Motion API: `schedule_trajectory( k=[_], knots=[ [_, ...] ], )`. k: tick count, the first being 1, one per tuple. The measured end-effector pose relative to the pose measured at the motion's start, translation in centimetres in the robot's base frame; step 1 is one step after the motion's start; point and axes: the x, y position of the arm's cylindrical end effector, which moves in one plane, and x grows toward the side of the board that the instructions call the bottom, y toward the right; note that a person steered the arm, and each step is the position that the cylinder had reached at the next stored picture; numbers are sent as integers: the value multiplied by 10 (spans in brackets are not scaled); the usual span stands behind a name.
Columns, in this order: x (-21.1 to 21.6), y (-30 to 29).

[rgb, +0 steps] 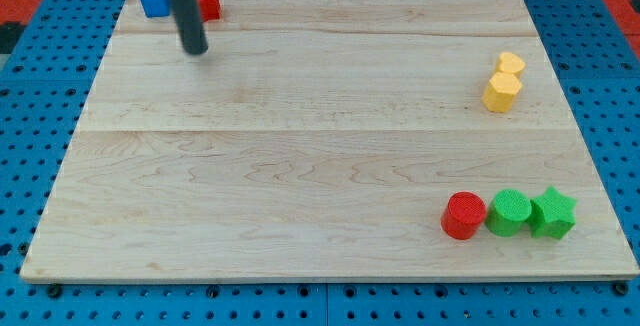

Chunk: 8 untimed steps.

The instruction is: Keep blue cube and red star parallel to each other

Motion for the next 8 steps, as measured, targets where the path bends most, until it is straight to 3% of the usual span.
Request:
schedule_trajectory(
  k=[1, 2, 5, 8],
  knots=[
    [14, 0],
    [-5, -17],
    [-110, -136],
    [-152, -114]
  ],
)
